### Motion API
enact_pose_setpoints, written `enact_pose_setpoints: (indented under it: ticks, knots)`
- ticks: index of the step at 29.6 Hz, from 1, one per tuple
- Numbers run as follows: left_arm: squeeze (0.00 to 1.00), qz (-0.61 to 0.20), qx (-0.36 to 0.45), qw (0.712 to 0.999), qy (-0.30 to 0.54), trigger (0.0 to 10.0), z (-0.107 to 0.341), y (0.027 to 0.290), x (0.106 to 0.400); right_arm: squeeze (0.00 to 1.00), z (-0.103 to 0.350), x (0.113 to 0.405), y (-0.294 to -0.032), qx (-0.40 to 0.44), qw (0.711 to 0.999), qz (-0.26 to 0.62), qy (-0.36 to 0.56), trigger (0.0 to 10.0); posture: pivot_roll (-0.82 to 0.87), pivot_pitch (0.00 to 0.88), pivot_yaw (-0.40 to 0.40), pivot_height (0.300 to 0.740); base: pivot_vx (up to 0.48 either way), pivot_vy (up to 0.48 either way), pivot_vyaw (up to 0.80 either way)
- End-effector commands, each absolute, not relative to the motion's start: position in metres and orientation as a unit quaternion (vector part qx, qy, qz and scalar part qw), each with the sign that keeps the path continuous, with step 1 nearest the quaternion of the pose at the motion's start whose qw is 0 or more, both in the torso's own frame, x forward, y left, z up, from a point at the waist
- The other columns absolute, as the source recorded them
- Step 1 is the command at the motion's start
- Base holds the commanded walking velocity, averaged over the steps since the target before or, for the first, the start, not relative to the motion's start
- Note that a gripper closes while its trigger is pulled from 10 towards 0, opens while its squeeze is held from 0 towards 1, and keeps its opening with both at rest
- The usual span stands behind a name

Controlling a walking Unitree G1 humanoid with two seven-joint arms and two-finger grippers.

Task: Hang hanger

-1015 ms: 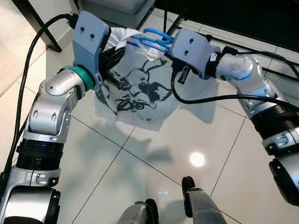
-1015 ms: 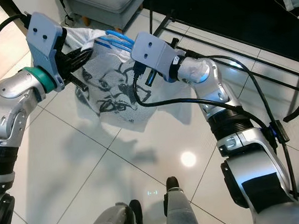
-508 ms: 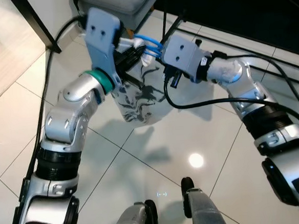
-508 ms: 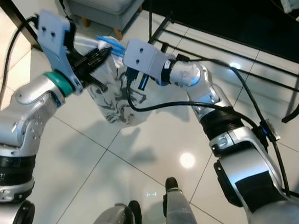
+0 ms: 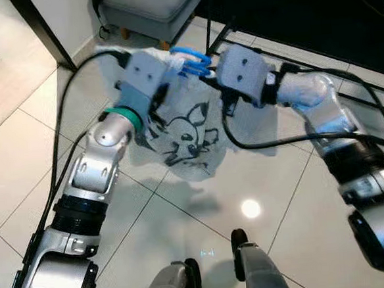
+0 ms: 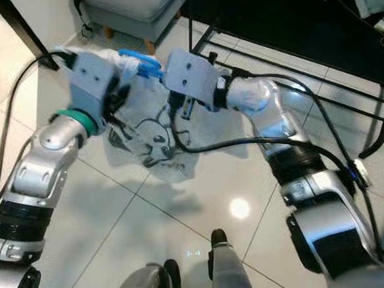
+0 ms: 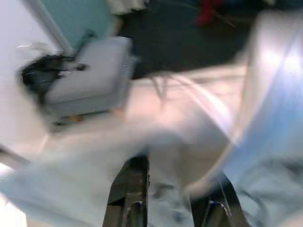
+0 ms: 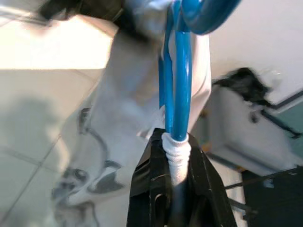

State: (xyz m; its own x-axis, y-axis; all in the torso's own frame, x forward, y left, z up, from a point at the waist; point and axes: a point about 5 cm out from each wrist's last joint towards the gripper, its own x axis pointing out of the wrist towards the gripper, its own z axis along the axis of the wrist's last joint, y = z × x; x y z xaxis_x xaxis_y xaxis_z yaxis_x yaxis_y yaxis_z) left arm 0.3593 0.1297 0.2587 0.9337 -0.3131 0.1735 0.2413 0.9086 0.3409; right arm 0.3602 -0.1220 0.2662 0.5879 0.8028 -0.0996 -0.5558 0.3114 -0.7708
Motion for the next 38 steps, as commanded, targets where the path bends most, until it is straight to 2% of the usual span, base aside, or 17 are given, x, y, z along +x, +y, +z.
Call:
enact_pose_setpoints:
  ticks: [1, 5, 6, 7, 8, 10, 12, 13, 14, 15, 17, 19, 28, 30, 33, 37, 38]
  knots:
    - [1.00, -0.136, 0.141, 0.972, -0.130, 10.0, 0.264, 0.132, 0.357, 0.00, 0.265, 0.356, -0.120, -0.399, 0.786, 0.446, -0.156, 0.0, -0.13, 0.178, 0.100, 0.737, 0.000, 0.000, 0.00]
    - [1.00, -0.154, 0.133, 0.970, -0.131, 10.0, 0.264, 0.131, 0.355, 0.00, 0.264, 0.355, -0.123, -0.398, 0.785, 0.451, -0.151, 0.0, -0.13, 0.179, 0.099, 0.737, 0.000, 0.000, 0.00]
    - [0.00, -0.206, 0.130, 0.961, -0.131, 10.0, 0.263, 0.125, 0.348, 0.00, 0.264, 0.355, -0.126, -0.399, 0.786, 0.450, -0.148, 0.0, -0.13, 0.180, 0.099, 0.737, 0.000, 0.000, 0.00]
    - [0.00, -0.206, 0.130, 0.961, -0.131, 10.0, 0.263, 0.125, 0.348, 0.00, 0.264, 0.355, -0.126, -0.399, 0.786, 0.450, -0.148, 0.0, -0.13, 0.180, 0.099, 0.737, 0.000, 0.000, 0.00]
    - [0.00, -0.273, 0.126, 0.944, -0.133, 10.0, 0.262, 0.120, 0.337, 0.00, 0.266, 0.356, -0.129, -0.398, 0.789, 0.446, -0.145, 0.0, -0.13, 0.182, 0.099, 0.737, 0.000, 0.000, 0.00]
    - [0.00, -0.273, 0.126, 0.944, -0.133, 10.0, 0.262, 0.120, 0.337, 0.00, 0.266, 0.356, -0.129, -0.398, 0.789, 0.446, -0.145, 0.0, -0.13, 0.182, 0.099, 0.737, 0.000, 0.000, 0.00]
    - [0.00, -0.331, 0.124, 0.926, -0.132, 10.0, 0.260, 0.116, 0.328, 0.00, 0.267, 0.357, -0.133, -0.399, 0.792, 0.440, -0.144, 0.0, -0.13, 0.182, 0.099, 0.737, 0.000, 0.000, 0.00]
    - [0.00, -0.393, 0.127, 0.902, -0.126, 10.0, 0.258, 0.114, 0.315, 0.00, 0.269, 0.358, -0.135, -0.398, 0.796, 0.432, -0.144, 0.0, -0.12, 0.182, 0.099, 0.737, 0.000, 0.000, 0.00]
    - [0.00, -0.393, 0.127, 0.902, -0.126, 10.0, 0.258, 0.114, 0.315, 0.00, 0.269, 0.358, -0.135, -0.398, 0.796, 0.432, -0.144, 0.0, -0.12, 0.182, 0.099, 0.737, 0.000, 0.000, 0.00]
    - [0.00, -0.449, 0.135, 0.875, -0.120, 10.0, 0.256, 0.113, 0.302, 0.00, 0.271, 0.361, -0.137, -0.399, 0.801, 0.421, -0.146, 0.0, -0.12, 0.183, 0.098, 0.737, 0.000, 0.000, 0.00]
    - [0.00, -0.449, 0.135, 0.875, -0.120, 10.0, 0.256, 0.113, 0.302, 0.00, 0.271, 0.361, -0.137, -0.399, 0.801, 0.421, -0.146, 0.0, -0.12, 0.183, 0.098, 0.737, 0.000, 0.000, 0.00]
    - [0.00, -0.504, 0.140, 0.844, -0.113, 10.0, 0.257, 0.114, 0.289, 0.00, 0.273, 0.365, -0.137, -0.401, 0.810, 0.402, -0.148, 0.0, -0.12, 0.181, 0.097, 0.737, 0.000, 0.000, 0.00]
    - [0.00, -0.449, 0.175, 0.863, -0.150, 10.0, 0.283, 0.141, 0.305, 0.00, 0.276, 0.364, -0.139, -0.401, 0.811, 0.397, -0.154, 0.0, -0.11, 0.180, 0.097, 0.737, 0.000, 0.000, 0.00]
    - [0.00, -0.360, 0.221, 0.889, -0.173, 10.0, 0.301, 0.165, 0.325, 0.00, 0.276, 0.348, -0.138, -0.384, 0.787, 0.461, -0.146, 0.0, -0.11, 0.179, 0.098, 0.737, 0.000, 0.000, 0.00]
    - [0.00, -0.344, 0.270, 0.882, -0.174, 10.0, 0.301, 0.169, 0.330, 0.00, 0.271, 0.336, -0.139, -0.385, 0.764, 0.503, -0.124, 0.0, -0.11, 0.179, 0.097, 0.737, 0.000, 0.000, 0.00]
    - [0.00, -0.349, 0.278, 0.878, -0.172, 10.0, 0.300, 0.169, 0.330, 0.00, 0.269, 0.333, -0.140, -0.386, 0.758, 0.513, -0.115, 0.0, -0.11, 0.179, 0.097, 0.737, 0.000, 0.000, 0.00]
    - [0.00, -0.382, 0.288, 0.864, -0.161, 10.0, 0.296, 0.167, 0.327, 0.00, 0.266, 0.326, -0.145, -0.387, 0.749, 0.528, -0.101, 0.0, -0.12, 0.180, 0.102, 0.737, 0.000, 0.000, 0.00]
